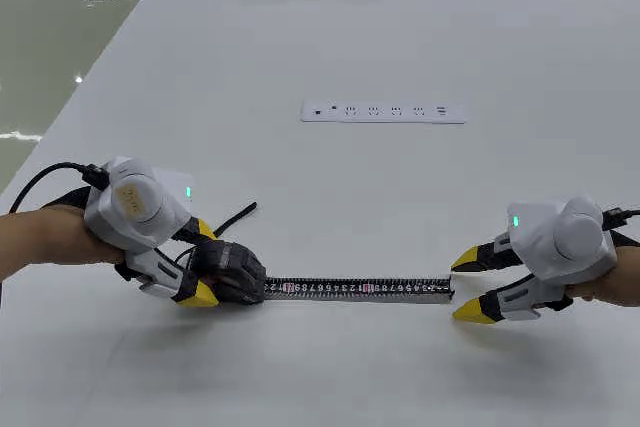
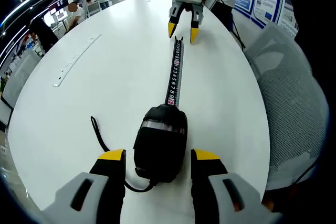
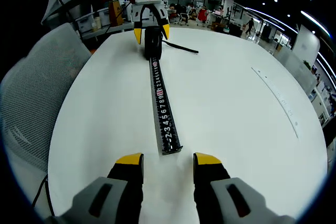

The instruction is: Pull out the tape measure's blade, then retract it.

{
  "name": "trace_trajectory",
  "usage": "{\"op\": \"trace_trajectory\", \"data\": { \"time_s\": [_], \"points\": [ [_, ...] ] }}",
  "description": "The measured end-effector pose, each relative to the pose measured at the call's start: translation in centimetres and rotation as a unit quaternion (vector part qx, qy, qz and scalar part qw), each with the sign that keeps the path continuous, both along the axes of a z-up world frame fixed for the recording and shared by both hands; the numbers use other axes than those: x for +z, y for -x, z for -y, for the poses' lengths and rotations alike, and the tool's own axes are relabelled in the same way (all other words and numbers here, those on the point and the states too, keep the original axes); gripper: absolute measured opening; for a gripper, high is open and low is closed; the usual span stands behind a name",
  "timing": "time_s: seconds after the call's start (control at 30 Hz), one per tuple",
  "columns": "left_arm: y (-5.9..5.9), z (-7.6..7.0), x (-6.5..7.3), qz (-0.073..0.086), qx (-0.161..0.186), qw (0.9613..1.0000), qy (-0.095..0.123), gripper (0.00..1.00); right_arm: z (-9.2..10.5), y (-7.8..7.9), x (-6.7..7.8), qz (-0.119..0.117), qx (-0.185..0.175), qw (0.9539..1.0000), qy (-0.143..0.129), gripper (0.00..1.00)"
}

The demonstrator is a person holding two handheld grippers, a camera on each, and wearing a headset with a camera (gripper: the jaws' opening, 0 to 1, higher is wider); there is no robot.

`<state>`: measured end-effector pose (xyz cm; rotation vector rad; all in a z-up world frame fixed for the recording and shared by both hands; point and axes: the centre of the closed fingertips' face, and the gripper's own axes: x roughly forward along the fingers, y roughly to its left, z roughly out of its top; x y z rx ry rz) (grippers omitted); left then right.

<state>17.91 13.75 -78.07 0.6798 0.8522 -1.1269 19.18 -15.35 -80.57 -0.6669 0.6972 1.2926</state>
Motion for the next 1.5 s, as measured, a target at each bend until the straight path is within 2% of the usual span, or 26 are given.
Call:
{"op": "trace_trajectory", "data": {
  "time_s": [0.07,0.17,0.23,0.33,0.4,0.5,0.63,0.73,0.8,1.07,1.23,1.33,1.5],
  "points": [
    [0.4,-0.1,0.0,-0.014,0.009,0.9998,0.004,0.5,0.3,0.1,-0.1,-0.007,-0.013,0.9999,0.0,0.41],
    [0.4,-0.1,0.2,-0.023,0.032,0.9991,0.016,0.54,0.7,0.1,-0.1,-0.01,-0.035,0.9993,-0.001,0.47],
    [0.5,-0.1,0.3,-0.023,0.039,0.9988,0.017,0.6,0.8,0.3,0.4,-0.01,-0.046,0.9989,-0.004,0.49],
    [0.4,-0.4,0.3,-0.017,0.042,0.9989,0.015,0.63,1.1,0.2,0.1,-0.018,-0.066,0.9976,-0.006,0.52],
    [0.6,0.0,0.7,-0.019,0.06,0.9976,0.029,0.65,0.9,0.4,0.6,-0.019,-0.08,0.9965,-0.012,0.56],
    [0.7,-0.4,0.5,-0.02,0.073,0.9966,0.034,0.67,1.0,0.3,0.7,-0.018,-0.091,0.9955,-0.018,0.58],
    [1.2,-0.3,0.7,-0.016,0.095,0.9945,0.042,0.7,0.9,0.7,1.5,-0.017,-0.109,0.9935,-0.028,0.61],
    [1.2,-0.6,0.9,-0.011,0.114,0.9921,0.051,0.74,1.3,0.7,1.5,-0.016,-0.119,0.9922,-0.033,0.63],
    [1.7,-0.3,1.6,-0.007,0.124,0.9906,0.058,0.76,1.5,0.9,1.5,-0.015,-0.127,0.9913,-0.033,0.66],
    [2.5,-1.2,1.9,0.002,0.149,0.9866,0.065,0.8,1.6,1.6,2.1,-0.012,-0.152,0.9874,-0.043,0.75],
    [3.4,-0.5,2.9,0.011,0.172,0.9817,0.081,0.83,1.5,2.5,2.3,-0.017,-0.169,0.9843,-0.048,0.79],
    [3.4,-1.1,2.6,0.014,0.184,0.9788,0.089,0.86,1.5,3.0,2.4,-0.017,-0.183,0.9816,-0.052,0.83],
    [4.1,-0.8,3.2,0.025,0.2,0.9746,0.097,0.91,2.0,3.3,2.6,-0.009,-0.211,0.9759,-0.053,0.88]
  ]
}}
